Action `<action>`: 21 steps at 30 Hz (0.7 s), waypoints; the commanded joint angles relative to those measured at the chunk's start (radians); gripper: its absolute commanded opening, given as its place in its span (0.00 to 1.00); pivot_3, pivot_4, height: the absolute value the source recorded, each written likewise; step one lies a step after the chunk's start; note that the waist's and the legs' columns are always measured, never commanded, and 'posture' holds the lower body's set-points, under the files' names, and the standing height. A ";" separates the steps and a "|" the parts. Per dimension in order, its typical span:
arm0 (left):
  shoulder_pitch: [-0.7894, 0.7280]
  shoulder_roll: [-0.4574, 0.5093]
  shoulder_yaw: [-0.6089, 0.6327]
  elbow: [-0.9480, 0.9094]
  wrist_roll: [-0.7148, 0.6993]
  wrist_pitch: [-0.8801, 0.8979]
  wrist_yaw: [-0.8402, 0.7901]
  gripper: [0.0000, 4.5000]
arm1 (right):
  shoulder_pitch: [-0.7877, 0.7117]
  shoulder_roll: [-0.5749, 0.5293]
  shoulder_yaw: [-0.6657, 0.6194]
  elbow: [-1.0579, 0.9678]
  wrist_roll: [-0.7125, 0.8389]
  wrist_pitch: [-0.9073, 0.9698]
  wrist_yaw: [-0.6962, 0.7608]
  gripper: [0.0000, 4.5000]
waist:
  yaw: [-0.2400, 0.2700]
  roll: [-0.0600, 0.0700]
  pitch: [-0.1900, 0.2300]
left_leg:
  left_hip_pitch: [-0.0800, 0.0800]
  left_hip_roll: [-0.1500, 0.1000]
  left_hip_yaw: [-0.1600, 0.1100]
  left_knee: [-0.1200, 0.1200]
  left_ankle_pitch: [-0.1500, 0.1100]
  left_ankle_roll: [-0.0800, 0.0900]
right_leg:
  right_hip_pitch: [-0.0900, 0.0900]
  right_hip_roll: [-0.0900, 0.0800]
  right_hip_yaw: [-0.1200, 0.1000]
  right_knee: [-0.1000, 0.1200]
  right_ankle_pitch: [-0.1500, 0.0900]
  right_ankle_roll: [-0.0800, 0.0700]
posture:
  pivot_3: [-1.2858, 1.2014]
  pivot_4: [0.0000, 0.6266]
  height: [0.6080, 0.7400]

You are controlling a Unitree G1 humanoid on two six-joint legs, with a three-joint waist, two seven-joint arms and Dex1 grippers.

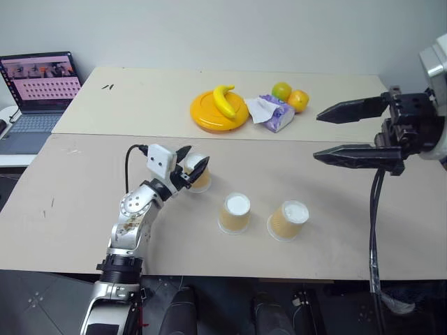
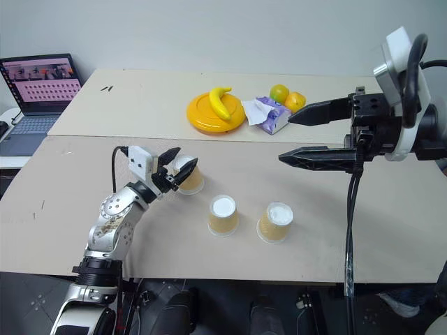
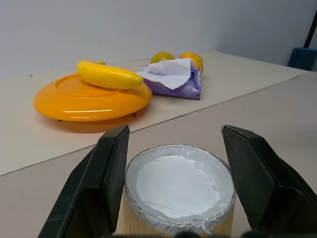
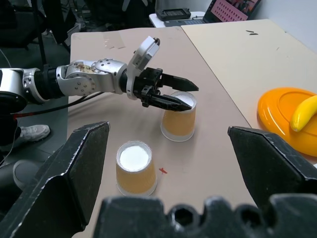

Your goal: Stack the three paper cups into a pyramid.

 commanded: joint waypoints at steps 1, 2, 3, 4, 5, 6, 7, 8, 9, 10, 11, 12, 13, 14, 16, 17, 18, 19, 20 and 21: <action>-0.024 0.015 0.021 -0.057 0.003 0.020 0.023 0.69 | -0.008 0.005 -0.015 -0.003 0.004 -0.030 -0.001 1.00 | 0.000 0.000 0.000 | 0.000 0.000 0.000 0.000 0.000 0.000 | 0.000 0.000 0.000 0.000 0.000 0.000 | 0.52 0.24 0.94; -0.026 0.015 0.022 -0.061 0.001 0.027 0.027 0.69 | -0.007 0.007 -0.014 -0.001 0.002 -0.033 0.000 1.00 | 0.000 0.000 0.000 | 0.000 0.000 0.000 0.000 0.000 0.000 | 0.000 0.000 0.000 0.000 0.000 0.000 | 0.52 0.24 0.94; -0.027 0.016 0.022 -0.064 0.001 0.033 0.031 0.69 | -0.007 0.009 -0.012 0.000 -0.001 -0.036 0.001 1.00 | 0.001 0.000 0.000 | 0.000 0.000 0.000 0.000 0.000 0.000 | 0.000 0.000 0.000 0.000 0.000 0.000 | 0.52 0.24 0.94; -0.027 0.018 0.023 -0.066 0.001 0.039 0.033 0.69 | -0.007 0.010 -0.011 0.001 -0.003 -0.039 0.002 1.00 | 0.001 0.000 0.000 | 0.000 0.000 0.000 0.000 0.000 0.000 | 0.000 0.000 0.000 0.000 0.000 0.000 | 0.52 0.24 0.94; -0.025 0.019 0.022 -0.067 0.001 0.046 0.035 0.69 | -0.007 0.011 -0.010 0.001 -0.004 -0.041 0.001 1.00 | 0.001 0.000 0.000 | 0.000 0.000 0.000 0.000 0.000 0.000 | 0.000 0.000 0.000 0.000 0.000 0.000 | 0.52 0.24 0.94; -0.019 0.019 0.018 -0.064 0.004 0.052 0.036 0.69 | -0.008 0.012 -0.009 0.002 -0.005 -0.043 0.001 1.00 | 0.001 0.000 0.000 | 0.000 0.000 0.000 0.000 0.000 0.000 | 0.000 0.000 0.000 0.000 0.000 0.000 | 0.52 0.24 0.94; -0.011 0.020 0.013 -0.061 0.008 0.057 0.036 0.69 | -0.007 0.012 -0.009 0.002 -0.005 -0.045 0.000 1.00 | 0.001 0.000 0.000 | 0.000 0.000 0.000 0.000 0.000 0.000 | 0.000 0.000 0.000 0.000 0.000 0.000 | 0.52 0.24 0.94; -0.005 0.020 0.009 -0.058 0.011 0.062 0.036 0.69 | -0.007 0.012 -0.009 0.002 -0.006 -0.047 0.001 1.00 | 0.001 0.000 0.000 | 0.000 0.000 0.000 0.000 0.000 0.000 | 0.000 0.000 0.000 0.000 0.000 0.000 | 0.52 0.24 0.94; 0.000 0.019 0.006 -0.058 0.013 0.065 0.038 0.69 | -0.006 0.012 -0.009 0.002 -0.007 -0.048 0.001 1.00 | 0.001 0.000 0.000 | 0.000 0.000 0.000 0.000 0.000 0.000 | 0.000 0.000 0.000 0.000 0.000 0.000 | 0.52 0.24 0.94; 0.003 0.018 0.004 -0.058 0.014 0.070 0.040 0.69 | -0.005 0.012 -0.010 0.003 -0.008 -0.050 0.001 1.00 | 0.001 0.000 0.000 | 0.000 0.000 0.000 0.000 0.000 0.000 | 0.000 0.000 0.000 0.000 0.000 0.000 | 0.52 0.24 0.94; 0.005 0.016 0.002 -0.058 0.013 0.075 0.041 0.69 | -0.005 0.012 -0.010 0.003 -0.009 -0.051 0.001 1.00 | 0.001 0.000 0.000 | 0.000 0.000 0.000 0.000 0.000 0.000 | 0.000 0.000 0.000 0.000 0.000 0.000 | 0.52 0.24 0.94; 0.006 0.016 0.000 -0.058 0.013 0.079 0.040 0.69 | -0.005 0.012 -0.010 0.003 -0.010 -0.052 0.002 1.00 | 0.001 0.000 0.000 | 0.000 0.000 0.000 0.000 0.000 0.000 | 0.000 0.000 0.000 0.000 0.000 0.000 | 0.52 0.24 0.94; 0.007 0.015 -0.002 -0.059 0.016 0.079 0.040 0.69 | -0.005 0.012 -0.010 0.003 -0.011 -0.053 0.002 1.00 | 0.001 0.000 0.000 | 0.000 0.000 0.000 0.000 0.000 0.000 | 0.000 0.000 0.000 0.000 0.000 0.000 | 0.52 0.24 0.94; 0.007 0.012 -0.003 -0.060 0.016 0.079 0.040 0.69 | -0.004 0.012 -0.010 0.004 -0.013 -0.054 0.003 1.00 | 0.001 0.000 0.000 | 0.000 0.000 0.000 0.000 0.000 0.000 | 0.000 0.000 0.000 0.000 0.000 0.000 | 0.52 0.24 0.94; 0.006 0.008 -0.007 -0.058 0.016 0.087 0.040 0.69 | -0.006 0.013 -0.010 0.004 -0.016 -0.056 0.002 1.00 | 0.001 0.000 0.000 | 0.000 0.000 0.000 0.000 0.000 0.000 | 0.000 0.000 0.000 0.000 0.000 0.000 | 0.52 0.24 0.94; 0.005 0.007 -0.013 -0.056 0.018 0.091 0.036 0.69 | -0.006 0.014 -0.010 0.004 -0.018 -0.057 0.001 1.00 | 0.001 0.000 0.000 | 0.000 0.000 0.000 0.000 0.000 0.000 | 0.000 0.000 0.000 0.000 0.000 0.000 | 0.52 0.24 0.94; 0.004 0.006 -0.020 -0.054 0.018 0.092 0.028 0.69 | -0.007 0.014 -0.011 0.003 -0.019 -0.057 0.000 1.00 | 0.001 0.000 0.000 | 0.000 0.000 0.000 0.000 0.000 0.000 | 0.000 0.000 0.000 0.000 0.000 0.000 | 0.52 0.24 0.94; 0.004 0.006 -0.024 -0.054 0.018 0.092 0.023 0.69 | -0.007 0.015 -0.012 0.003 -0.019 -0.057 -0.001 1.00 | 0.001 0.000 0.000 | 0.000 0.000 0.000 0.000 0.000 0.000 | 0.000 0.000 0.000 0.000 0.000 0.000 | 0.52 0.24 0.94; 0.003 0.006 -0.024 -0.054 0.017 0.091 0.021 0.69 | -0.005 0.015 -0.012 0.001 -0.019 -0.057 -0.001 1.00 | 0.002 0.000 0.000 | 0.000 0.000 0.000 0.000 0.000 0.000 | 0.000 0.000 0.000 0.000 0.000 0.000 | 0.52 0.24 0.94; 0.001 0.005 -0.024 -0.054 0.018 0.087 0.023 0.69 | -0.004 0.015 -0.013 0.000 -0.019 -0.057 -0.003 1.00 | 0.002 0.000 0.000 | 0.000 0.000 0.000 0.000 0.000 0.000 | 0.000 0.000 0.000 0.000 0.000 0.000 | 0.52 0.24 0.94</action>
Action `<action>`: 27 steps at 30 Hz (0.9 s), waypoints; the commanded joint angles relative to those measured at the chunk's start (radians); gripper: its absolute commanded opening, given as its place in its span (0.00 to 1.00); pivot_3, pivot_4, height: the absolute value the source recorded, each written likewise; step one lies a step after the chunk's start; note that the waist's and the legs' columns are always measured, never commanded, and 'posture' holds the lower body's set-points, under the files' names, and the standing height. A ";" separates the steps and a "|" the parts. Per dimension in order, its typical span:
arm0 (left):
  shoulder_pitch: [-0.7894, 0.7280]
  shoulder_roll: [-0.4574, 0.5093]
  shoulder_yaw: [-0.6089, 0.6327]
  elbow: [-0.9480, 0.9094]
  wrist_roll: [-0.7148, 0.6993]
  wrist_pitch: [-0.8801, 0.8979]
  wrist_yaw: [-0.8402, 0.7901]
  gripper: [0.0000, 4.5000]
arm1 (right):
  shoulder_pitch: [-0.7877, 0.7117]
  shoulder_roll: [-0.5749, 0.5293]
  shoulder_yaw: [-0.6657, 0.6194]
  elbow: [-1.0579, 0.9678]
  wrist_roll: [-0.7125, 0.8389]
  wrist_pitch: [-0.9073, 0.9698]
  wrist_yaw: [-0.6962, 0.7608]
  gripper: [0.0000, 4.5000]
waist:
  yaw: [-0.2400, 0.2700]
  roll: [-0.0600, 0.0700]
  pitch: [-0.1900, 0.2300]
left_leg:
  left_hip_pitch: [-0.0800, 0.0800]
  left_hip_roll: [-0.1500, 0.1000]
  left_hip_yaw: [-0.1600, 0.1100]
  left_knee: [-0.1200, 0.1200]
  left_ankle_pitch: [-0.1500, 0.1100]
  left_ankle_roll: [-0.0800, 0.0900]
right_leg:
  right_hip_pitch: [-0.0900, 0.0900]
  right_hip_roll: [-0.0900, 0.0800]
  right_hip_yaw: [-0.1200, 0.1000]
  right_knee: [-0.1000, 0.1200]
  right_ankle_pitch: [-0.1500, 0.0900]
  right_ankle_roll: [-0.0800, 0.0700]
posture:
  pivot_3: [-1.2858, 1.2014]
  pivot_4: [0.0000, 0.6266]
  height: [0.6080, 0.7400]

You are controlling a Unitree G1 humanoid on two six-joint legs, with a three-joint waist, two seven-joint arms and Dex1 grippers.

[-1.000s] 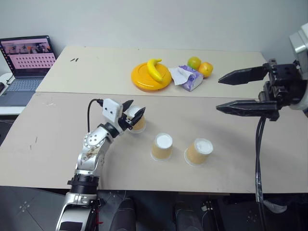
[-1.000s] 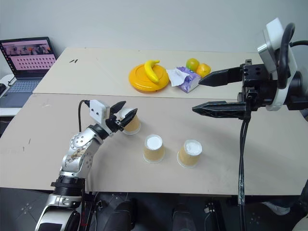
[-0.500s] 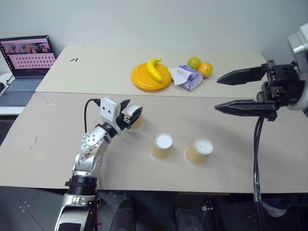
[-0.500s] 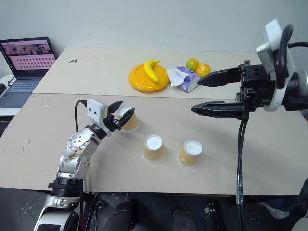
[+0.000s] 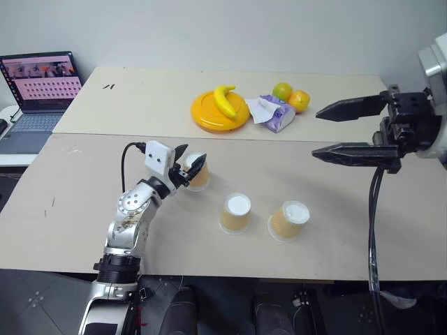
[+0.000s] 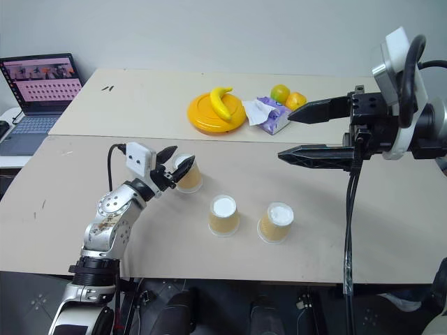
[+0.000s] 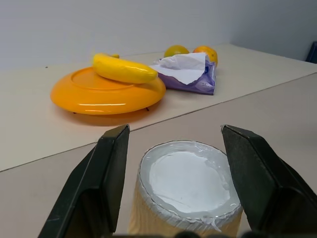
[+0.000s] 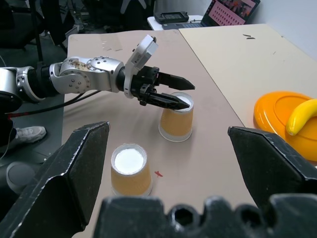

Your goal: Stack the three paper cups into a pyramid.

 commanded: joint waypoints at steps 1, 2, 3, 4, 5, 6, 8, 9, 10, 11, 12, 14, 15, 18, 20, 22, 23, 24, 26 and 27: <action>0.001 -0.007 -0.007 -0.014 0.001 0.008 -0.004 0.69 | -0.004 -0.002 -0.020 -0.012 0.003 -0.027 -0.004 1.00 | 0.001 0.000 0.000 | 0.000 0.000 0.000 0.000 0.000 0.000 | 0.000 0.000 0.000 0.000 0.000 0.000 | 0.52 0.24 0.94; -0.003 -0.009 -0.003 -0.017 -0.003 0.006 -0.001 0.69 | -0.003 -0.002 -0.021 -0.013 0.003 -0.027 -0.005 1.00 | 0.001 0.000 0.000 | 0.000 0.000 0.000 0.000 0.000 0.000 | 0.000 0.000 0.000 0.000 0.000 0.000 | 0.52 0.24 0.94; -0.008 -0.011 0.002 -0.019 -0.004 -0.003 0.000 0.69 | -0.002 -0.003 -0.022 -0.013 0.004 -0.027 -0.004 1.00 | 0.001 0.000 0.000 | 0.000 0.000 0.000 0.000 0.000 0.000 | 0.000 0.000 0.000 0.000 0.000 0.000 | 0.52 0.24 0.94; -0.012 -0.013 0.007 -0.022 -0.009 -0.007 0.001 0.69 | -0.001 -0.004 -0.023 -0.013 0.004 -0.027 -0.005 1.00 | 0.001 0.000 0.000 | 0.000 0.000 0.000 0.000 0.000 0.000 | 0.000 0.000 0.000 0.000 0.000 0.000 | 0.52 0.24 0.94; -0.015 -0.013 0.010 -0.024 -0.010 -0.009 0.000 0.69 | 0.000 -0.005 -0.024 -0.013 0.004 -0.027 -0.005 1.00 | 0.000 0.000 0.000 | 0.000 0.000 0.000 0.000 0.000 0.000 | 0.000 0.000 0.000 0.000 0.000 0.000 | 0.52 0.24 0.94; -0.018 -0.012 0.009 -0.023 -0.006 -0.012 0.000 0.69 | 0.001 -0.005 -0.025 -0.014 0.005 -0.027 -0.005 1.00 | 0.000 0.000 0.000 | 0.000 0.000 0.000 0.000 0.000 0.000 | 0.000 0.000 0.000 0.000 0.000 0.000 | 0.52 0.24 0.94; -0.022 -0.013 0.009 -0.020 -0.003 -0.015 0.000 0.69 | 0.003 -0.006 -0.027 -0.015 0.006 -0.027 -0.006 1.00 | 0.000 0.000 0.000 | 0.000 0.000 0.000 0.000 0.000 0.000 | 0.000 0.000 0.000 0.000 0.000 0.000 | 0.52 0.24 0.94; -0.024 -0.014 0.009 -0.019 -0.003 -0.015 0.001 0.69 | 0.005 -0.007 -0.028 -0.016 0.006 -0.027 -0.007 1.00 | 0.000 0.000 0.000 | 0.000 0.000 0.000 0.000 0.000 0.000 | 0.000 0.000 0.000 0.000 0.000 0.000 | 0.52 0.24 0.94; -0.025 -0.015 0.008 -0.019 -0.002 -0.017 0.001 0.69 | 0.006 -0.007 -0.029 -0.016 0.007 -0.027 -0.007 1.00 | 0.000 0.000 0.000 | 0.000 0.000 0.000 0.000 0.000 0.000 | 0.000 0.000 0.000 0.000 0.000 0.000 | 0.52 0.24 0.94; -0.027 -0.016 0.008 -0.019 -0.001 -0.020 0.001 0.69 | 0.007 -0.007 -0.029 -0.016 0.007 -0.028 -0.008 1.00 | 0.000 0.000 0.000 | 0.000 0.000 0.000 0.000 0.000 0.000 | 0.000 0.000 0.000 0.000 0.000 0.000 | 0.52 0.24 0.94; -0.030 -0.017 0.007 -0.020 -0.001 -0.020 0.002 0.69 | 0.007 -0.008 -0.030 -0.016 0.007 -0.029 -0.008 1.00 | 0.000 0.000 0.000 | 0.000 0.000 0.000 0.000 0.000 0.000 | 0.000 0.000 0.000 0.000 0.000 0.000 | 0.52 0.24 0.94; -0.035 -0.020 0.009 -0.023 -0.002 -0.021 0.004 0.69 | 0.008 -0.007 -0.030 -0.016 0.008 -0.029 -0.009 1.00 | 0.000 0.000 0.000 | 0.000 0.000 0.000 0.000 0.000 0.000 | 0.000 0.000 0.000 0.000 0.000 0.000 | 0.52 0.24 0.94; -0.037 -0.021 0.010 -0.024 -0.004 -0.021 0.005 0.69 | 0.009 -0.007 -0.029 -0.015 0.007 -0.030 -0.009 1.00 | 0.000 0.000 0.000 | 0.000 0.000 0.000 0.000 0.000 0.000 | 0.000 0.000 0.000 0.000 0.000 0.000 | 0.52 0.24 0.94; -0.042 -0.025 0.018 -0.025 -0.012 -0.026 0.005 0.87 | 0.010 -0.006 -0.028 -0.015 0.007 -0.031 -0.011 1.00 | 0.000 0.000 0.000 | 0.000 0.000 0.000 0.000 0.000 0.000 | 0.000 0.000 0.000 0.000 0.000 0.000 | 0.52 0.24 0.94; -0.044 -0.025 0.020 -0.027 -0.012 -0.027 0.006 0.98 | 0.010 -0.006 -0.027 -0.016 0.006 -0.031 -0.012 1.00 | 0.000 0.000 0.000 | 0.000 0.000 0.000 0.000 0.000 0.000 | 0.000 0.000 0.000 0.000 0.000 0.000 | 0.52 0.24 0.94; -0.045 -0.026 0.020 -0.030 -0.012 -0.018 0.011 0.98 | 0.012 -0.006 -0.027 -0.017 0.006 -0.030 -0.013 1.00 | 0.000 0.000 0.000 | 0.000 0.000 0.000 0.000 0.000 0.000 | 0.000 0.000 0.000 0.000 0.000 0.000 | 0.52 0.24 0.94; -0.044 -0.026 0.020 -0.032 -0.015 -0.008 0.011 0.98 | 0.012 -0.006 -0.027 -0.017 0.006 -0.029 -0.013 1.00 | 0.000 0.000 0.000 | 0.000 0.000 0.000 0.000 0.000 0.000 | 0.000 0.000 0.000 0.000 0.000 0.000 | 0.52 0.24 0.94; -0.042 -0.025 0.019 -0.034 -0.016 -0.003 0.010 0.98 | 0.012 -0.006 -0.028 -0.018 0.008 -0.028 -0.015 1.00 | 0.000 0.000 0.000 | 0.000 0.000 0.000 0.000 0.000 0.000 | 0.000 0.000 0.000 0.000 0.000 0.000 | 0.52 0.24 0.94; -0.034 -0.023 0.014 -0.037 -0.015 0.007 0.007 0.98 | 0.011 -0.006 -0.028 -0.020 0.009 -0.026 -0.017 1.00 | 0.000 0.000 0.000 | 0.000 0.000 0.000 0.000 0.000 0.000 | 0.000 0.000 0.000 0.000 0.000 0.000 | 0.52 0.24 0.94; -0.029 -0.023 0.010 -0.037 -0.015 0.015 0.007 0.98 | 0.011 -0.006 -0.028 -0.020 0.010 -0.026 -0.018 1.00 | 0.000 0.000 0.000 | 0.000 0.000 0.000 0.000 0.000 0.000 | 0.000 0.000 0.000 0.000 0.000 0.000 | 0.52 0.24 0.94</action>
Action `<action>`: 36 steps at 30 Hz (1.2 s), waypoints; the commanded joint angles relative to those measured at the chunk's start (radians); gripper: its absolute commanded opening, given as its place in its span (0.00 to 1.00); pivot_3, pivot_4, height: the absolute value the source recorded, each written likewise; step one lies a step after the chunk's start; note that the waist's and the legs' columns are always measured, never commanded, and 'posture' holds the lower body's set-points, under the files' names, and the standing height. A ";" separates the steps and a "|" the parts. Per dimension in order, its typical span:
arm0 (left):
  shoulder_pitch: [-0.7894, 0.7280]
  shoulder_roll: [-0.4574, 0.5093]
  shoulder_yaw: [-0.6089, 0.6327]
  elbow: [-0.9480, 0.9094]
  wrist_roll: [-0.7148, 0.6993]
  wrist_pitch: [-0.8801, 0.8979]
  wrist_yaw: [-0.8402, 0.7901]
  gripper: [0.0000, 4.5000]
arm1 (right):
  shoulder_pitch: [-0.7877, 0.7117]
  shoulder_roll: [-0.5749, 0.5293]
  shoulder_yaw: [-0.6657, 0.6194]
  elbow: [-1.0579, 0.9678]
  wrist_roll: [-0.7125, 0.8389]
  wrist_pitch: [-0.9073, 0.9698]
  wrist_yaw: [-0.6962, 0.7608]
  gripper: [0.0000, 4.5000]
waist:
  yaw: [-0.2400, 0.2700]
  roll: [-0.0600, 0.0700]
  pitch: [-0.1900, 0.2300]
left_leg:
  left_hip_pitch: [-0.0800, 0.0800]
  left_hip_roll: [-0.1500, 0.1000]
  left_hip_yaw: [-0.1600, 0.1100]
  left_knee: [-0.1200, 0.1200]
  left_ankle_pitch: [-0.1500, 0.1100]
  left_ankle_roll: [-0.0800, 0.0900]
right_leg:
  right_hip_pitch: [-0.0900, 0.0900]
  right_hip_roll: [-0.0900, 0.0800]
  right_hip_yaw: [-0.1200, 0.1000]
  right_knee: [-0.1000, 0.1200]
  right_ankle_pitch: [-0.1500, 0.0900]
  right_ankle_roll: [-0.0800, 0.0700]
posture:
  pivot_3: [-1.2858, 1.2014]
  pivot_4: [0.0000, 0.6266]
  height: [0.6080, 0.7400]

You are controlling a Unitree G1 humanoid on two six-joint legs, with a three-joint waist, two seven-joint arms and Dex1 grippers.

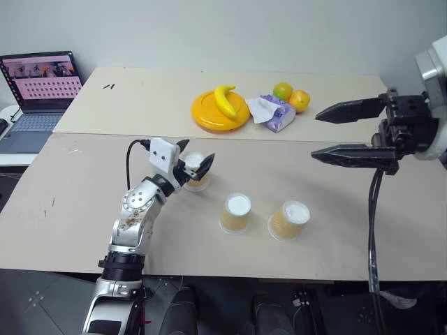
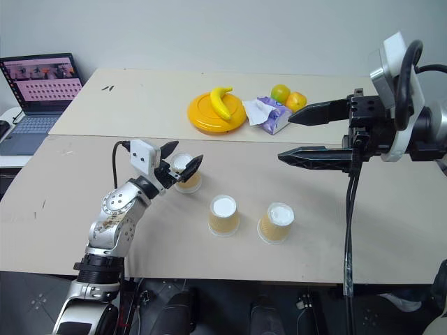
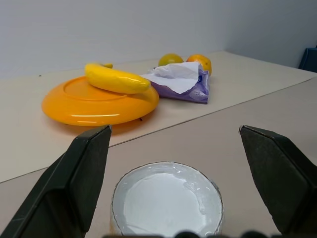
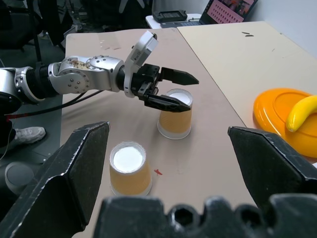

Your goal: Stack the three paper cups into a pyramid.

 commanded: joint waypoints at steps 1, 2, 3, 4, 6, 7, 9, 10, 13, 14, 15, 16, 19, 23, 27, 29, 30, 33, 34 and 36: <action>-0.001 0.001 0.002 -0.036 -0.011 0.022 -0.002 0.98 | -0.008 -0.007 -0.029 -0.019 0.010 -0.018 -0.008 1.00 | 0.000 0.000 0.000 | 0.000 0.000 0.000 0.000 0.000 0.000 | 0.000 0.000 0.000 0.000 0.000 0.000 | 0.52 0.24 0.94; 0.004 0.003 -0.006 -0.031 -0.006 0.031 -0.007 0.98 | -0.008 -0.007 -0.029 -0.020 0.011 -0.017 -0.009 1.00 | 0.000 0.000 0.000 | 0.000 0.000 0.000 0.000 0.000 0.000 | 0.000 0.000 0.000 0.000 0.000 0.000 | 0.52 0.24 0.94; 0.008 0.004 -0.012 -0.026 -0.001 0.036 -0.010 0.98 | -0.008 -0.007 -0.029 -0.021 0.011 -0.017 -0.010 1.00 | 0.000 0.000 0.000 | 0.000 0.000 0.000 0.000 0.000 0.000 | 0.000 0.000 0.000 0.000 0.000 0.000 | 0.52 0.24 0.94; 0.010 0.004 -0.016 -0.022 0.002 0.039 -0.012 0.98 | -0.008 -0.007 -0.030 -0.021 0.012 -0.017 -0.011 1.00 | 0.000 0.000 0.000 | 0.000 0.000 0.000 0.000 0.000 0.000 | 0.000 0.000 0.000 0.000 0.000 0.000 | 0.52 0.24 0.94; 0.008 0.002 -0.015 -0.018 0.002 0.051 -0.008 0.98 | -0.007 -0.008 -0.031 -0.023 0.014 -0.016 -0.013 1.00 | 0.000 0.000 0.000 | 0.000 0.000 0.000 0.000 0.000 0.000 | 0.000 0.000 0.000 0.000 0.000 0.000 | 0.52 0.24 0.94; 0.007 0.003 -0.016 -0.016 0.003 0.054 -0.008 0.98 | -0.006 -0.009 -0.032 -0.024 0.014 -0.015 -0.013 1.00 | 0.000 0.000 0.000 | 0.000 0.000 0.000 0.000 0.000 0.000 | 0.000 0.000 0.000 0.000 0.000 0.000 | 0.52 0.24 0.94; 0.007 0.004 -0.016 -0.016 0.004 0.058 -0.010 0.98 | -0.006 -0.010 -0.034 -0.025 0.015 -0.014 -0.014 1.00 | 0.000 0.000 0.000 | 0.000 0.000 0.000 0.000 0.000 0.000 | 0.000 0.000 0.000 0.000 0.000 0.000 | 0.52 0.24 0.94; 0.007 0.004 -0.015 -0.017 0.004 0.059 -0.011 0.98 | -0.005 -0.010 -0.034 -0.025 0.015 -0.014 -0.014 1.00 | 0.000 0.000 0.000 | 0.000 0.000 0.000 0.000 0.000 0.000 | 0.000 0.000 0.000 0.000 0.000 0.000 | 0.52 0.24 0.94; 0.005 0.000 -0.011 -0.015 0.001 0.058 -0.010 0.98 | -0.003 -0.012 -0.037 -0.028 0.016 -0.012 -0.015 1.00 | 0.000 0.000 0.000 | 0.000 0.000 0.000 0.000 0.000 0.000 | 0.000 0.000 0.000 0.000 0.000 0.000 | 0.52 0.24 0.94; 0.005 -0.002 -0.009 -0.014 -0.004 0.058 -0.013 0.98 | -0.003 -0.012 -0.037 -0.028 0.016 -0.012 -0.015 1.00 | 0.000 0.000 0.000 | 0.000 0.000 0.000 0.000 0.000 0.000 | 0.000 0.000 0.000 0.000 0.000 0.000 | 0.52 0.24 0.94; 0.005 -0.004 -0.008 -0.014 -0.008 0.057 -0.015 0.87 | -0.003 -0.012 -0.037 -0.029 0.016 -0.011 -0.015 1.00 | 0.000 0.000 0.000 | 0.000 0.000 0.000 0.000 0.000 0.000 | 0.000 0.000 0.000 0.000 0.000 0.000 | 0.52 0.24 0.94; 0.004 -0.002 -0.011 -0.014 -0.004 0.060 -0.014 0.82 | -0.003 -0.012 -0.038 -0.029 0.016 -0.011 -0.016 1.00 | 0.000 0.000 0.000 | 0.000 0.000 0.000 0.000 0.000 0.000 | 0.000 0.000 0.000 0.000 0.000 0.000 | 0.52 0.24 0.94; -0.002 0.001 -0.014 -0.015 0.005 0.066 -0.009 0.74 | -0.004 -0.010 -0.035 -0.026 0.013 -0.014 -0.017 1.00 | 0.000 0.000 0.000 | 0.000 0.000 0.000 0.000 0.000 0.000 | 0.000 0.000 0.000 0.000 0.000 0.000 | 0.52 0.24 0.94; -0.005 0.015 -0.009 -0.024 0.006 0.078 -0.012 0.74 | -0.005 -0.008 -0.033 -0.025 0.012 -0.016 -0.018 1.00 | 0.000 0.000 0.000 | 0.000 0.000 0.000 0.000 0.000 0.000 | 0.000 0.000 0.000 0.000 0.000 0.000 | 0.52 0.24 0.94; 0.023 0.066 0.004 -0.095 -0.033 0.102 -0.073 0.74 | -0.001 -0.005 -0.031 -0.021 0.007 -0.021 -0.016 1.00 | -0.002 0.000 0.000 | 0.000 0.000 0.000 0.000 0.000 0.000 | 0.000 0.000 0.000 0.000 0.000 0.000 | 0.52 0.24 0.94; 0.039 0.107 0.022 -0.154 -0.082 0.128 -0.131 0.74 | 0.003 -0.002 -0.029 -0.020 0.004 -0.025 -0.016 1.00 | -0.006 0.000 0.000 | 0.000 0.000 0.000 0.000 0.000 0.000 | 0.000 0.000 0.000 0.000 0.000 0.000 | 0.52 0.24 0.94; 0.056 0.138 0.032 -0.198 -0.117 0.143 -0.172 0.74 | 0.004 0.001 -0.028 -0.020 0.003 -0.027 -0.017 1.00 | -0.006 0.000 0.000 | 0.000 0.000 0.000 -0.001 0.000 0.000 | -0.001 0.000 0.000 0.000 0.000 0.000 | 0.52 0.24 0.94; 0.135 0.225 0.038 -0.314 -0.194 0.202 -0.265 0.74 | 0.006 0.006 -0.029 -0.020 0.004 -0.028 -0.020 1.00 | -0.008 0.000 0.000 | 0.000 0.000 0.000 -0.002 0.000 0.000 | -0.001 0.000 0.000 0.000 0.000 0.000 | 0.52 0.24 0.94; 0.154 0.242 0.037 -0.335 -0.205 0.210 -0.279 0.74 | 0.007 0.006 -0.029 -0.020 0.004 -0.029 -0.019 1.00 | -0.007 0.000 0.000 | 0.000 0.000 0.000 -0.002 0.000 0.000 | -0.001 0.000 0.000 0.000 0.000 0.000 | 0.52 0.24 0.94; 0.205 0.281 0.038 -0.374 -0.220 0.216 -0.313 0.74 | 0.010 0.007 -0.030 -0.017 0.000 -0.033 -0.016 1.00 | -0.005 0.000 0.000 | 0.000 0.000 0.000 -0.002 0.000 0.000 | -0.001 0.000 0.000 0.000 0.000 0.000 | 0.52 0.24 0.94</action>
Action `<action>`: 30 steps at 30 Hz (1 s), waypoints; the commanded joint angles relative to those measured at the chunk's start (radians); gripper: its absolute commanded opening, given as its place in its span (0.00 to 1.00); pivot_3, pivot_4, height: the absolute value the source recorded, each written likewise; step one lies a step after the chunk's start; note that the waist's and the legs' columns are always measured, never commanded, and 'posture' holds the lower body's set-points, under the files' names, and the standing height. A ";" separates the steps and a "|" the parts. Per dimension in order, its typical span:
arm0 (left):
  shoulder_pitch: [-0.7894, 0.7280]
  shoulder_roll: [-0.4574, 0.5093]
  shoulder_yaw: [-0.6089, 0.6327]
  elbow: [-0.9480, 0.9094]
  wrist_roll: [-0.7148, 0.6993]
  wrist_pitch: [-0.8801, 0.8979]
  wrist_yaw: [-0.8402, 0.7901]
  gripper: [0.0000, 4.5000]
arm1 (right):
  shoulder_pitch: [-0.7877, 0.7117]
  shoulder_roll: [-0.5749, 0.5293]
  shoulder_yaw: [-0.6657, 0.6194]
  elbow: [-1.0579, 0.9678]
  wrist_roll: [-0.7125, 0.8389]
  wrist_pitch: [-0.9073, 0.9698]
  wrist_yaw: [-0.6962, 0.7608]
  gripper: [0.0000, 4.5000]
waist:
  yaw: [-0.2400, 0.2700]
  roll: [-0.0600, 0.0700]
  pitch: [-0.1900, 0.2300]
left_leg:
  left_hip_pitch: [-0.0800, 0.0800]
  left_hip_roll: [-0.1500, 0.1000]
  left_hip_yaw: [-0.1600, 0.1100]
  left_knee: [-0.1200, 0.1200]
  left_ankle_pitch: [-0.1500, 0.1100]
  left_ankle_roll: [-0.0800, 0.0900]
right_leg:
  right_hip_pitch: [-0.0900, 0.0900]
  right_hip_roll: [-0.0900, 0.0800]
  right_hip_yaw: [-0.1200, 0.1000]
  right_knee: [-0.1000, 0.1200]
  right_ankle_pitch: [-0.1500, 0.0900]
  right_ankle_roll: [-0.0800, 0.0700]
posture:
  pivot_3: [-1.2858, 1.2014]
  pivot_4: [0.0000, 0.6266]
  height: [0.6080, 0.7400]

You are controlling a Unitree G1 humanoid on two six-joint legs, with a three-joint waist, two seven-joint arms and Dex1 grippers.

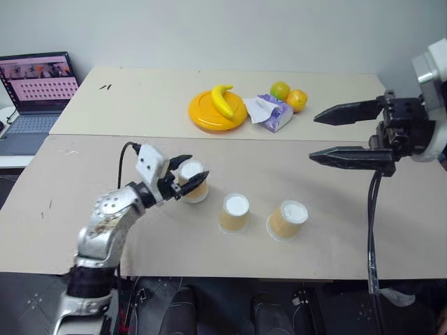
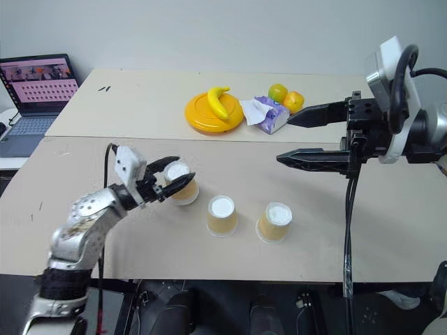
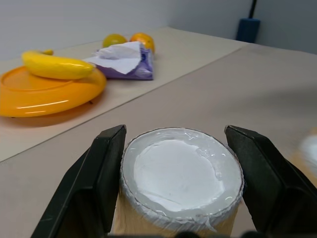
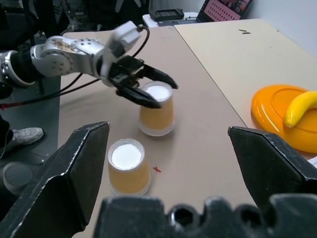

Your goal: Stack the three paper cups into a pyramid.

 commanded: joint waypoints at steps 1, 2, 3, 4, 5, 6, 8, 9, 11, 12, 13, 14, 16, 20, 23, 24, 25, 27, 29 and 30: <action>0.078 0.062 0.013 -0.101 -0.044 0.019 -0.073 0.74 | -0.002 -0.002 -0.028 -0.007 0.000 -0.033 -0.005 1.00 | 0.002 0.000 0.000 | 0.000 0.000 0.000 0.000 0.000 0.000 | 0.000 0.000 0.000 0.000 0.000 0.000 | 0.52 0.24 0.94; 0.099 0.077 0.016 -0.110 -0.047 0.022 -0.083 0.74 | -0.001 -0.001 -0.028 -0.006 -0.001 -0.034 -0.005 1.00 | 0.002 0.000 0.000 | 0.000 0.000 0.000 0.001 0.000 0.000 | 0.000 0.000 0.000 0.000 0.000 0.000 | 0.52 0.24 0.94; 0.114 0.089 0.018 -0.119 -0.061 0.035 -0.095 0.74 | -0.002 0.001 -0.025 -0.004 -0.002 -0.036 -0.004 1.00 | 0.003 0.000 0.000 | 0.000 0.000 0.000 0.001 0.000 0.000 | 0.000 0.000 0.000 0.000 0.000 0.000 | 0.52 0.24 0.94; 0.124 0.099 0.019 -0.122 -0.070 0.037 -0.107 0.74 | -0.005 0.004 -0.020 -0.002 -0.004 -0.038 -0.003 1.00 | 0.004 0.000 0.000 | 0.000 0.000 0.000 0.001 0.000 0.000 | 0.000 0.000 0.000 0.000 0.000 0.000 | 0.52 0.24 0.94; 0.129 0.108 0.012 -0.121 -0.068 0.029 -0.122 0.74 | -0.009 0.006 -0.015 0.002 -0.007 -0.042 -0.001 1.00 | 0.005 0.000 0.000 | 0.000 0.000 0.000 0.000 0.000 0.000 | 0.000 0.000 0.000 0.000 0.000 0.000 | 0.52 0.24 0.94; 0.129 0.111 0.006 -0.117 -0.064 0.021 -0.129 0.74 | -0.013 0.007 -0.011 0.005 -0.010 -0.044 0.001 1.00 | 0.005 0.000 0.000 | 0.000 0.000 0.000 0.001 0.000 0.000 | 0.000 0.000 0.000 0.000 0.000 0.000 | 0.52 0.24 0.94; 0.120 0.104 -0.010 -0.103 -0.050 0.006 -0.133 0.74 | -0.021 0.009 -0.005 0.012 -0.015 -0.048 0.004 1.00 | 0.005 0.000 0.000 | 0.000 0.000 0.000 0.001 0.000 0.000 | 0.000 0.000 0.000 0.000 0.000 0.000 | 0.52 0.24 0.94; 0.112 0.093 -0.021 -0.095 -0.040 -0.005 -0.130 0.74 | -0.023 0.008 -0.005 0.012 -0.015 -0.048 0.003 1.00 | 0.005 0.000 0.000 | 0.000 0.000 0.000 0.001 0.000 0.000 | 0.000 0.000 0.000 0.000 0.000 0.000 | 0.52 0.24 0.94; 0.096 0.070 -0.049 -0.082 -0.021 -0.022 -0.122 0.74 | -0.025 0.006 -0.006 0.009 -0.014 -0.046 0.002 1.00 | 0.005 0.000 0.000 | 0.000 0.000 0.000 0.001 0.000 0.000 | 0.000 0.000 0.000 0.000 0.000 0.000 | 0.52 0.24 0.94; 0.089 0.060 -0.062 -0.077 -0.012 -0.029 -0.119 0.74 | -0.024 0.004 -0.009 0.006 -0.013 -0.044 0.001 1.00 | 0.005 0.000 0.000 | 0.000 0.000 0.000 0.001 0.000 0.000 | 0.000 0.000 0.000 0.000 0.000 0.000 | 0.52 0.24 0.94; 0.082 0.050 -0.076 -0.073 -0.002 -0.035 -0.116 0.74 | -0.022 0.000 -0.013 0.003 -0.010 -0.040 0.000 1.00 | 0.005 0.000 0.000 | 0.000 0.000 0.000 0.001 0.000 0.000 | 0.000 0.000 0.000 0.000 0.000 0.000 | 0.52 0.24 0.94; 0.074 0.042 -0.088 -0.070 0.005 -0.039 -0.117 0.74 | -0.020 -0.003 -0.016 0.001 -0.010 -0.039 -0.001 1.00 | 0.005 0.000 0.000 | 0.000 0.000 0.000 0.001 0.000 0.000 | 0.000 0.000 0.000 0.000 0.000 0.000 | 0.52 0.24 0.94; 0.062 0.030 -0.109 -0.063 0.014 -0.043 -0.122 0.74 | -0.017 -0.010 -0.021 -0.002 -0.009 -0.036 -0.001 1.00 | 0.005 0.000 0.000 | 0.000 0.000 0.000 0.001 0.000 0.000 | 0.000 0.000 0.000 0.000 0.000 0.000 | 0.52 0.24 0.94; 0.034 0.018 -0.128 -0.036 0.025 -0.055 -0.132 0.74 | -0.012 -0.023 -0.035 -0.011 -0.004 -0.028 -0.008 1.00 | 0.003 0.000 0.000 | 0.000 0.000 0.000 0.001 0.000 0.000 | 0.000 0.000 0.000 0.000 0.000 0.000 | 0.52 0.24 0.94; 0.022 0.017 -0.134 -0.017 0.034 -0.066 -0.146 0.74 | -0.001 -0.034 -0.051 -0.023 0.004 -0.020 -0.015 1.00 | 0.004 0.000 0.000 | 0.000 0.000 0.000 0.001 0.000 0.000 | 0.000 0.000 0.000 0.000 0.000 0.000 | 0.52 0.24 0.94; 0.020 0.017 -0.136 -0.012 0.036 -0.070 -0.149 0.74 | 0.004 -0.036 -0.055 -0.026 0.005 -0.018 -0.017 1.00 | 0.004 0.000 0.000 | 0.000 0.000 0.000 0.001 0.000 0.000 | 0.000 0.000 0.000 0.000 0.000 0.000 | 0.52 0.24 0.94; 0.019 0.015 -0.138 -0.005 0.039 -0.074 -0.151 0.74 | 0.008 -0.039 -0.059 -0.029 0.007 -0.017 -0.020 1.00 | 0.004 0.000 0.000 | 0.000 0.000 0.000 0.001 0.000 0.000 | 0.000 0.000 0.000 0.000 0.000 0.000 | 0.52 0.24 0.94; 0.018 0.013 -0.142 0.004 0.039 -0.078 -0.155 0.74 | 0.013 -0.044 -0.064 -0.033 0.013 -0.015 -0.025 1.00 | 0.004 0.000 0.000 | 0.000 0.000 0.000 0.001 0.000 0.000 | 0.000 0.000 0.000 0.000 0.000 0.000 | 0.52 0.24 0.94; 0.018 0.009 -0.147 0.011 0.035 -0.080 -0.162 0.80 | 0.014 -0.048 -0.065 -0.035 0.016 -0.016 -0.029 1.00 | 0.004 0.000 0.000 | 0.000 0.000 0.000 0.001 0.000 0.000 | 0.000 0.000 0.000 0.000 0.000 0.000 | 0.52 0.24 0.94; 0.020 0.006 -0.149 0.012 0.030 -0.077 -0.165 0.86 | 0.015 -0.049 -0.064 -0.035 0.017 -0.017 -0.031 1.00 | 0.004 0.000 0.000 | 0.000 0.000 0.000 0.001 0.000 0.000 | 0.000 0.000 0.000 0.000 0.000 0.000 | 0.52 0.24 0.94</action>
